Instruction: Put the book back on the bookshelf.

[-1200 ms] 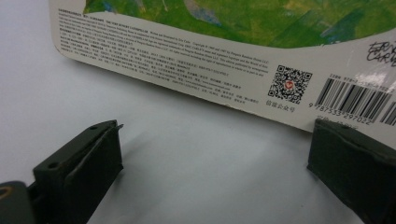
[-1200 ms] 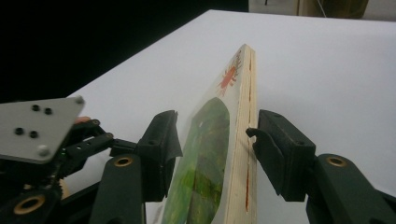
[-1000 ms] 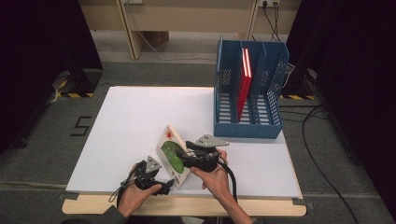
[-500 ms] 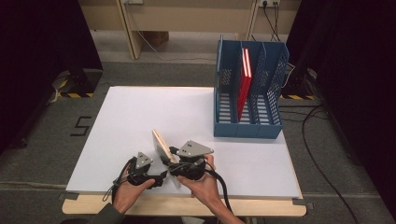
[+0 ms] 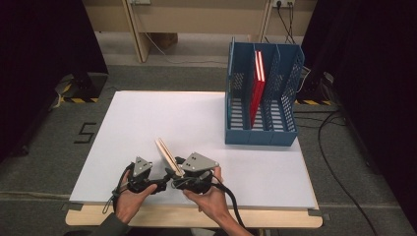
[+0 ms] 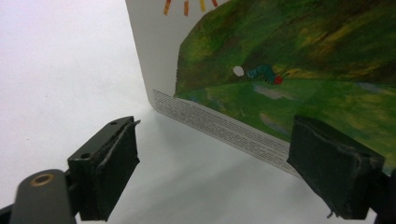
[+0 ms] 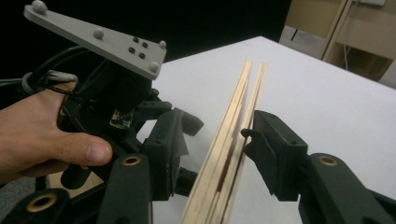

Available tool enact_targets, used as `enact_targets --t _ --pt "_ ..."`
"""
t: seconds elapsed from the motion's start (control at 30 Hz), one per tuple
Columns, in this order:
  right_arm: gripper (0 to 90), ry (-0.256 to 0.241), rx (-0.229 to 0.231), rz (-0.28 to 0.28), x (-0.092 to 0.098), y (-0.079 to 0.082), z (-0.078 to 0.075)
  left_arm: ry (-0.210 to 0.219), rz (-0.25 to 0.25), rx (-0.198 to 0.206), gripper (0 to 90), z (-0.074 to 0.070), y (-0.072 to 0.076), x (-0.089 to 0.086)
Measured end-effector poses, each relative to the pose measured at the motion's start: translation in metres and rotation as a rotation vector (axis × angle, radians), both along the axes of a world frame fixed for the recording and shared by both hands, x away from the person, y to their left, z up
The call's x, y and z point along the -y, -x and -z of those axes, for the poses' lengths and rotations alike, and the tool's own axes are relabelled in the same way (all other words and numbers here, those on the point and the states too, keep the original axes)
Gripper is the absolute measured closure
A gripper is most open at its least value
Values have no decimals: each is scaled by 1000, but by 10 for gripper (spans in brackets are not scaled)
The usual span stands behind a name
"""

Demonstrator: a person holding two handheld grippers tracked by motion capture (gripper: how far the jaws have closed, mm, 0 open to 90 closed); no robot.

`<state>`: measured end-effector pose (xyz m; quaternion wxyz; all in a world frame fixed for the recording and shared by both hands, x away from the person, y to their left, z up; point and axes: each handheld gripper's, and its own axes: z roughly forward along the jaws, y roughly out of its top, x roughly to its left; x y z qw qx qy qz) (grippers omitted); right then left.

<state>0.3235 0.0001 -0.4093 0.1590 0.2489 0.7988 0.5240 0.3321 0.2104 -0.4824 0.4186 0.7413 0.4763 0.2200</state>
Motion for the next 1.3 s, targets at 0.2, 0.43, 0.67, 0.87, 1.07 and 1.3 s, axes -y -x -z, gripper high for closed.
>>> enact_targets --t 0.2,0.43,0.67,0.87,1.07,1.3 --pt "491 22 -2 4 0 0 6 2 -2 3 149 0 -1 -1" --pt "483 68 -15 3 1 5 18 -5 0 -4 150 0 -1 -2" --pt "525 93 -53 14 1 1 34 -7 -6 -4 152 0 -2 -3" --pt "683 118 -17 37 5 -1 35 -9 -10 -7 151 1 -3 -5" --pt "752 111 9 20 17 -15 31 -8 -13 -12 150 2 -3 -7" --pt "753 93 45 36 36 -28 23 -6 -31 -15 151 2 -5 -13"
